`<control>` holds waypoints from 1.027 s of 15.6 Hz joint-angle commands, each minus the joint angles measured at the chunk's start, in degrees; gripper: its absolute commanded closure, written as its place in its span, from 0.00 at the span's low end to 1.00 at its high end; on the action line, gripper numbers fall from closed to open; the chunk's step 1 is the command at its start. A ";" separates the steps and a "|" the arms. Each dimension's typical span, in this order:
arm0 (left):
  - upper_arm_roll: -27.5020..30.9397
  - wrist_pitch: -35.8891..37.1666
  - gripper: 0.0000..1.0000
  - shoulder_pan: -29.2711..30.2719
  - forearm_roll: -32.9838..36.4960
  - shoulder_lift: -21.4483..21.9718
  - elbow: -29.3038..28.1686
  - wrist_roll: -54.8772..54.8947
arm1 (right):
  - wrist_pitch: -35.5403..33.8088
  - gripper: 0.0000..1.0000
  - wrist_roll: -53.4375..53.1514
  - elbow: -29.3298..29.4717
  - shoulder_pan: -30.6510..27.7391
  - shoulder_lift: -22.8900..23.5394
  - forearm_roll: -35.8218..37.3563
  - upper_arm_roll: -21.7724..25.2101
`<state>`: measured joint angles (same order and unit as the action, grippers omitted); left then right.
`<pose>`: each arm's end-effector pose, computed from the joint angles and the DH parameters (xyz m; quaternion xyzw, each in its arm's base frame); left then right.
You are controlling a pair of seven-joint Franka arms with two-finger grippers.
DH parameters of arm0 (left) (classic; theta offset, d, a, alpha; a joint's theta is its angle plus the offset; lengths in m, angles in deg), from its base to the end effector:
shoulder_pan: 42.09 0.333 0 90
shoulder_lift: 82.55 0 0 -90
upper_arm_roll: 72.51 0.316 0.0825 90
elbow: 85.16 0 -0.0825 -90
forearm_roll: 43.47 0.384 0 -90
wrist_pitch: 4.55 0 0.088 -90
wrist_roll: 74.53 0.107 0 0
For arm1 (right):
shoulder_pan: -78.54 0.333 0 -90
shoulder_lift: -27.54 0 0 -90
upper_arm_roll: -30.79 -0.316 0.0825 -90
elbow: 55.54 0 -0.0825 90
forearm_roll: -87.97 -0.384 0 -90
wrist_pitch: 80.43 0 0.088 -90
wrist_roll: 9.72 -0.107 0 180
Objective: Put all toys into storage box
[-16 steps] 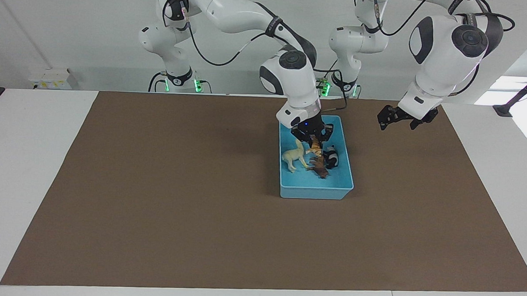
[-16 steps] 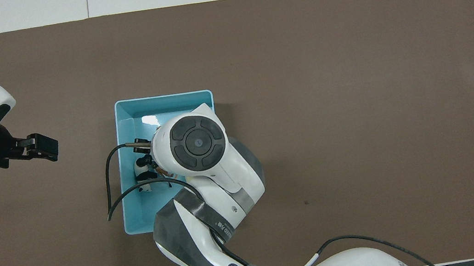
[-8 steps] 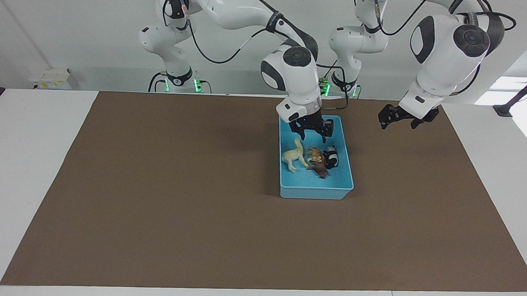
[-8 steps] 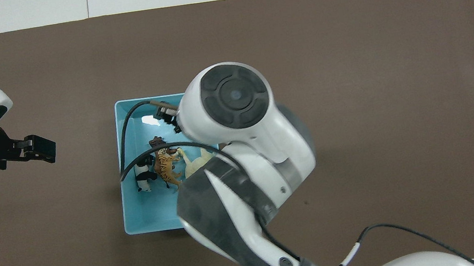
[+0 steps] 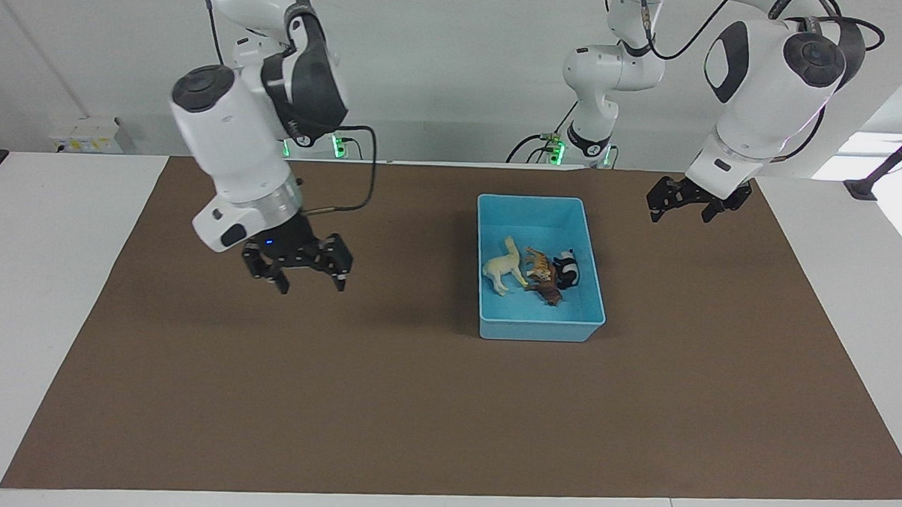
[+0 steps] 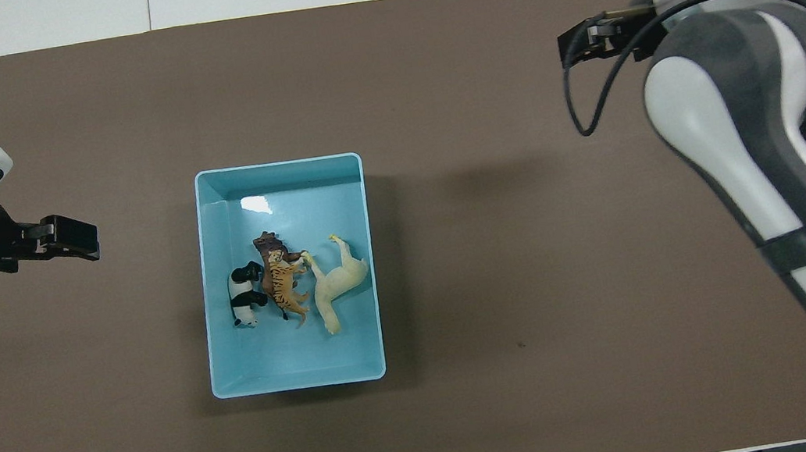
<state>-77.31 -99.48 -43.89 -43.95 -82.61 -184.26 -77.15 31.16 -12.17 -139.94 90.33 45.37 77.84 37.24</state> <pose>0.5512 -0.0646 0.5560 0.9987 -0.0342 -0.0371 0.0012 0.6671 0.0842 0.5183 -0.9943 -0.0036 -0.0777 0.0731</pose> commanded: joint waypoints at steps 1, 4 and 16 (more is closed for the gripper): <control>-0.21 -0.88 0.00 1.01 -1.45 0.15 0.40 1.04 | -1.71 0.00 4.91 -1.03 -4.58 -1.56 2.74 -1.01; -0.21 -0.53 0.00 0.66 -1.45 0.32 0.31 1.04 | -10.92 0.00 5.17 -0.94 -5.73 -5.86 10.21 -1.09; -0.38 2.45 0.00 -0.31 -0.14 0.06 2.32 1.04 | -24.94 0.00 5.61 -8.67 -9.51 -20.20 10.66 -1.88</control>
<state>-77.62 -99.32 -44.03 -44.66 -82.58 -183.93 -77.03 4.55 -7.22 -145.35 81.84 26.69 87.28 36.59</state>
